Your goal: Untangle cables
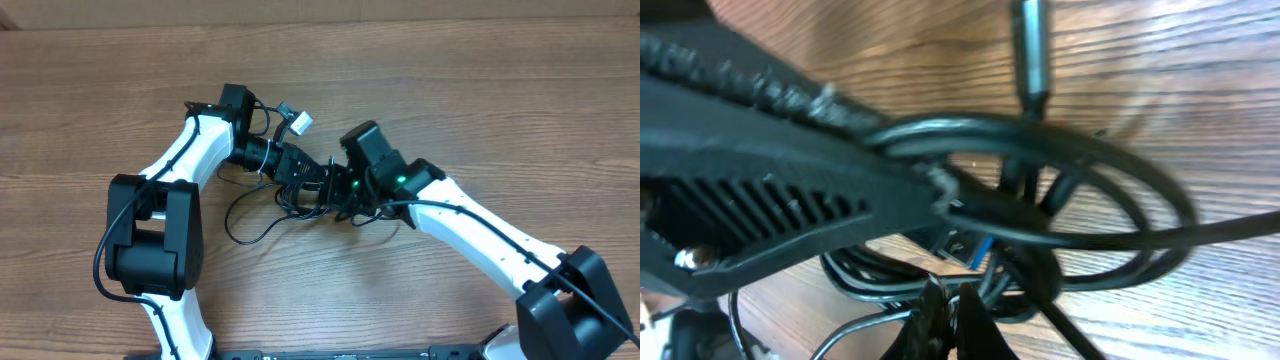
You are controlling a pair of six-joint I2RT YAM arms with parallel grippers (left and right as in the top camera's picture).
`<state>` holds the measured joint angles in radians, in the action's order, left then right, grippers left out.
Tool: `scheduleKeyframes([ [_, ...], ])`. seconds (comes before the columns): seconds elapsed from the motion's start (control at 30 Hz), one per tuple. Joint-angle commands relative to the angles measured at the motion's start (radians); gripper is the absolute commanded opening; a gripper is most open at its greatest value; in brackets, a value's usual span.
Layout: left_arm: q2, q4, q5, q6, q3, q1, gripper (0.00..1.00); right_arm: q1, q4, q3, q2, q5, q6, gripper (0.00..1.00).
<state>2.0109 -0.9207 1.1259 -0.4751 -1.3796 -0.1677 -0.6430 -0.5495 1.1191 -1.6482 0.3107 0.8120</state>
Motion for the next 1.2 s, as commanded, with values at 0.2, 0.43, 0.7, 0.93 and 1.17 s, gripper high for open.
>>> scheduleKeyframes([
  [0.2,0.011,-0.002,0.031,-0.015,-0.022,0.004,0.04,0.009,-0.022,-0.003,0.000,-0.101,-0.032,0.04],
  [0.43,0.011,-0.002,0.031,-0.015,-0.022,0.004,0.04,0.045,-0.062,-0.004,0.000,-0.097,-0.031,0.04],
  [0.7,0.011,-0.003,0.031,-0.015,-0.022,0.004,0.04,0.035,-0.031,-0.003,0.000,-0.097,-0.019,0.04],
  [0.93,0.011,-0.003,0.032,-0.015,-0.022,0.004,0.04,-0.013,0.026,-0.004,0.000,-0.097,0.000,0.04],
  [1.17,0.011,-0.003,0.032,-0.015,-0.022,0.004,0.04,-0.050,0.058,-0.004,0.000,-0.101,0.000,0.04],
])
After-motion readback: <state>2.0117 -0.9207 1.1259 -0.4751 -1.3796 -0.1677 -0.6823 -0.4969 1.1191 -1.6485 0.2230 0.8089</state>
